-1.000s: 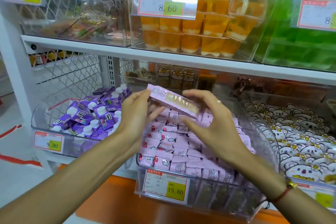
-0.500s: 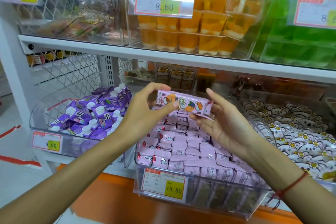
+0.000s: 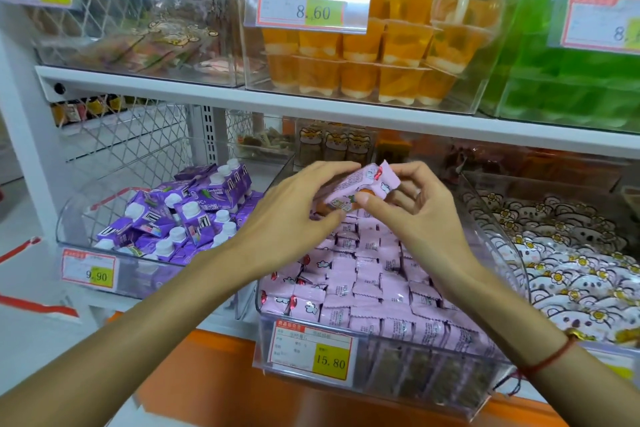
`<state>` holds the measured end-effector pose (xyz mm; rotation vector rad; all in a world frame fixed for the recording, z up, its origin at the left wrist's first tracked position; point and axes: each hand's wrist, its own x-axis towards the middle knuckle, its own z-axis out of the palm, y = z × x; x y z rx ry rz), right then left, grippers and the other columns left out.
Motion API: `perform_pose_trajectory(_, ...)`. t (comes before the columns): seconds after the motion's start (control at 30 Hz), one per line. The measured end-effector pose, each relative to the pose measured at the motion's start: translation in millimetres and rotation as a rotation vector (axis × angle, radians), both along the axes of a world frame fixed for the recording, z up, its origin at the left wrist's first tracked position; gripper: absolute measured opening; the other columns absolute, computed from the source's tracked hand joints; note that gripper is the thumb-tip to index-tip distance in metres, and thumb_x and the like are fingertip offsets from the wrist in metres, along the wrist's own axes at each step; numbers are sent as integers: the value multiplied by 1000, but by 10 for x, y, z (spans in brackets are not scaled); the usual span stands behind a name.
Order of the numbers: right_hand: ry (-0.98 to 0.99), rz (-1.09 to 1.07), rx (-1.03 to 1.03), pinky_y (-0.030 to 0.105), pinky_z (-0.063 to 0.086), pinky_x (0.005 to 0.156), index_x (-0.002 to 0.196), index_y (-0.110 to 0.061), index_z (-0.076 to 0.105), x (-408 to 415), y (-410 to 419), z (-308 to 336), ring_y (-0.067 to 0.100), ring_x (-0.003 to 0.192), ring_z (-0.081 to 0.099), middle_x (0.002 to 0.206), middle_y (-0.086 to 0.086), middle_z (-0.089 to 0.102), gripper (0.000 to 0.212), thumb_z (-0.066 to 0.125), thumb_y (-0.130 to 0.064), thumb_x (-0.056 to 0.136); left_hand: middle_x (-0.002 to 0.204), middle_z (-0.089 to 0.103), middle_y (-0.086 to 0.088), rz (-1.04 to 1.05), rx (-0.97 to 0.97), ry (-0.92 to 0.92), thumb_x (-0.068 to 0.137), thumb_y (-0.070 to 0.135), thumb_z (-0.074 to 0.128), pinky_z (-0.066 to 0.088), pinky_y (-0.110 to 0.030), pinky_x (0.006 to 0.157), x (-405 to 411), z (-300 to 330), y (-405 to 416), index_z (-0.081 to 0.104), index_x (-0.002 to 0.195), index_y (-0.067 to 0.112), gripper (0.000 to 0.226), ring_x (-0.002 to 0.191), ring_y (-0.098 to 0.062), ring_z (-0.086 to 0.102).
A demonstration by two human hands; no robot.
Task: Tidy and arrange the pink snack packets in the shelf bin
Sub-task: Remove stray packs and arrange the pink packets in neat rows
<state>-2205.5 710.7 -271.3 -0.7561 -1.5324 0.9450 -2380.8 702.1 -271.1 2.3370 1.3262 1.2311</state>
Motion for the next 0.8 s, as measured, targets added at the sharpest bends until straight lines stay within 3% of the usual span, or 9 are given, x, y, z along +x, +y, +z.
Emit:
perform_pose_trajectory(0.07,-12,24,38,15,51,75,107,-9,54,-1,21,-3,7,90,68,100,2,68,32,72,-9,80,122,60,20,-28,-1,-20,88,25,65,50,-37,89,10,16,24,48,134,35,50,108,0,58)
perform_pose_trajectory(0.17,-111,-6,6,19,51,81,121,-17,50,35,112,-64,6,97,64,116,-1,63,39,67,-16,85,123,58,23,-86,-11,-125,88,25,66,49,-39,95,-42,7,95,42,136,38,55,113,1,56)
perform_pose_trajectory(0.27,-642,-89,51,30,40,103,136,-29,35,130,197,-234,6,123,46,140,-8,45,50,57,-35,91,122,52,35,-70,-23,-182,89,21,65,48,-38,98,-117,-4,188,33,137,48,64,114,6,55)
perform_pose_trajectory(0.33,-1034,-61,133,36,29,111,144,-32,28,176,234,-350,13,136,31,150,-6,33,56,47,-46,94,124,54,27,-41,-13,-152,87,30,65,46,-45,100,-152,-24,260,35,135,47,59,118,0,53)
perform_pose_trajectory(0.4,-1214,-12,150,36,19,116,148,-33,24,186,258,-410,13,143,18,157,-8,20,57,37,-51,96,122,55,27,-23,-8,-146,84,38,64,43,-48,102,-177,-40,313,38,129,49,53,120,-5,53)
perform_pose_trajectory(0.53,-1306,30,77,36,6,118,148,-41,18,168,256,-415,12,146,8,158,-12,12,52,24,-53,98,115,61,22,-51,-41,-193,83,32,68,47,-44,99,-197,-72,413,43,119,42,44,114,-10,58)
perform_pose_trajectory(0.63,-1317,31,77,36,5,118,148,-41,18,169,236,-400,12,146,8,158,-12,14,51,23,-52,98,107,65,15,-145,-127,-246,87,16,68,53,-24,88,-169,-75,488,44,115,34,41,103,-9,65)
perform_pose_trajectory(0.73,-1305,33,85,37,7,118,148,-40,20,168,230,-389,12,145,10,158,-11,15,51,25,-52,98,107,65,10,-159,-211,-241,87,14,68,50,-13,83,-121,-86,543,43,120,19,42,100,1,63)
perform_pose_trajectory(0.8,-1301,34,86,37,8,118,148,-40,21,170,225,-389,12,145,10,158,-11,16,51,25,-52,98,107,65,8,-129,-239,-166,86,14,69,51,-17,83,-107,-88,569,43,121,16,44,98,1,63)
